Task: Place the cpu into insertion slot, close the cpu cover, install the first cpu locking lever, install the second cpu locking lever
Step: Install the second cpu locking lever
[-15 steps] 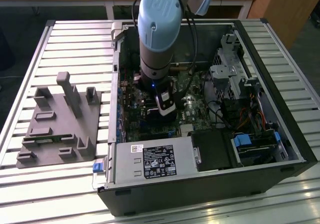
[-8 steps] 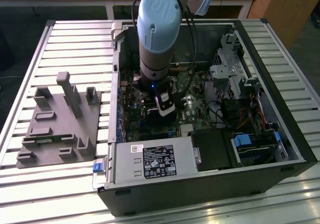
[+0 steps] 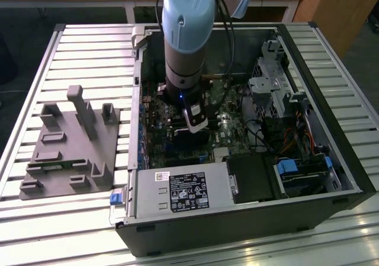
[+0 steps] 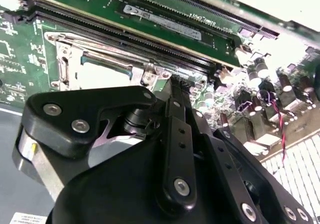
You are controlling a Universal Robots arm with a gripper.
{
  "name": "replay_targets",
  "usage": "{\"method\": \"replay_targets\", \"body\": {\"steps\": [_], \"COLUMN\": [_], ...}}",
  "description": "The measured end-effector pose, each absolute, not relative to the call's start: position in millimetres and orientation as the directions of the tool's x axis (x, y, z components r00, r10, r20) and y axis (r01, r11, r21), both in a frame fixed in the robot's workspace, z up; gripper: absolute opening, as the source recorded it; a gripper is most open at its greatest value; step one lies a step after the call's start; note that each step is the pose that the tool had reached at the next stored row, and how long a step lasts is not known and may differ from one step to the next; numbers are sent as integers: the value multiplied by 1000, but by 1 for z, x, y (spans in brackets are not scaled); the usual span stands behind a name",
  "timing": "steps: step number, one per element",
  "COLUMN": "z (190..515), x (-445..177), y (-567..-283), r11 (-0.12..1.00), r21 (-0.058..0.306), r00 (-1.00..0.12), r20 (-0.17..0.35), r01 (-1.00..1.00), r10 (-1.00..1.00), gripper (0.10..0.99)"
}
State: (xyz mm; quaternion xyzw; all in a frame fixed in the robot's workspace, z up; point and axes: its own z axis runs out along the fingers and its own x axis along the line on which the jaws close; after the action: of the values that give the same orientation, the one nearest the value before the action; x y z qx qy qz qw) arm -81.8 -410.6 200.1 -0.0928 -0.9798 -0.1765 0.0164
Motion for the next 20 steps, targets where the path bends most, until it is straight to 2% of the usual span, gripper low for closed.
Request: {"method": "replay_targets", "body": {"steps": [5,20], "z": [202,202], "x": [-80,-42], "y": [-411,-409], "r11": [937,937], "r21": [291,290], "r00": [-981,-981], "r20": [55,57], "r01": [192,194], "r10": [184,185], "gripper": [106,106]}}
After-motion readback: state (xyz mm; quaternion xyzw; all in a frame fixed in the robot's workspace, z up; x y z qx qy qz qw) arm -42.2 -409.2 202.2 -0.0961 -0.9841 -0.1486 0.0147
